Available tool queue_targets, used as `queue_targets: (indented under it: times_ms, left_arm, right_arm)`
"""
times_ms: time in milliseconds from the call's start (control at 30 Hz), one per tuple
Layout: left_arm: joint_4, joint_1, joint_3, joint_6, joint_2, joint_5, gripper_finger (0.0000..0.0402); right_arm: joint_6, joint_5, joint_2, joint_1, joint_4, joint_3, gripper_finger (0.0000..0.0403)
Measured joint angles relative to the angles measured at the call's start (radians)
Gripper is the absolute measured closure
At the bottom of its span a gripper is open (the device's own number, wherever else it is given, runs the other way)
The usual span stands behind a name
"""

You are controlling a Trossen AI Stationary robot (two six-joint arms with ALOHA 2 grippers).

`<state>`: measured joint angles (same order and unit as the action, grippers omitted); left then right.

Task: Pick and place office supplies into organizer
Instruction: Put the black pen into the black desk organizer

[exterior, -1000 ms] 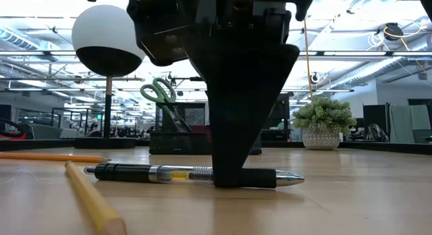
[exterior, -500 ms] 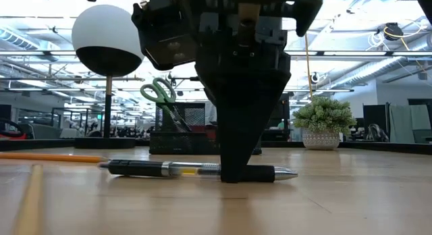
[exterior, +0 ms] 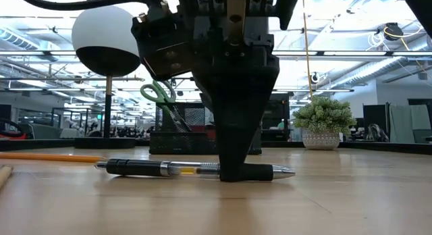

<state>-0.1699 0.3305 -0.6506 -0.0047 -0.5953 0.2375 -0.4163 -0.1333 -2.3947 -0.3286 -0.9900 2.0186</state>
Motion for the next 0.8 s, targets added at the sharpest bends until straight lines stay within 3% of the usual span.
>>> queue_targets:
  times_ms: [200,467,800]
  left_arm:
    - [0.000,0.000,0.000,0.002,0.000,0.000,0.0229]
    - [-0.001,0.000,0.000,0.025,0.023,0.000,0.0229]
    - [-0.095,0.000,0.000,-0.002,0.127,0.000,0.0229]
  right_arm:
    - [0.017,0.010,0.011,0.011,0.018,-0.002,0.0386]
    - [0.039,0.151,0.044,0.033,0.061,-0.003,0.0386]
    - [0.100,0.229,0.090,0.074,0.194,-0.002,0.0386]
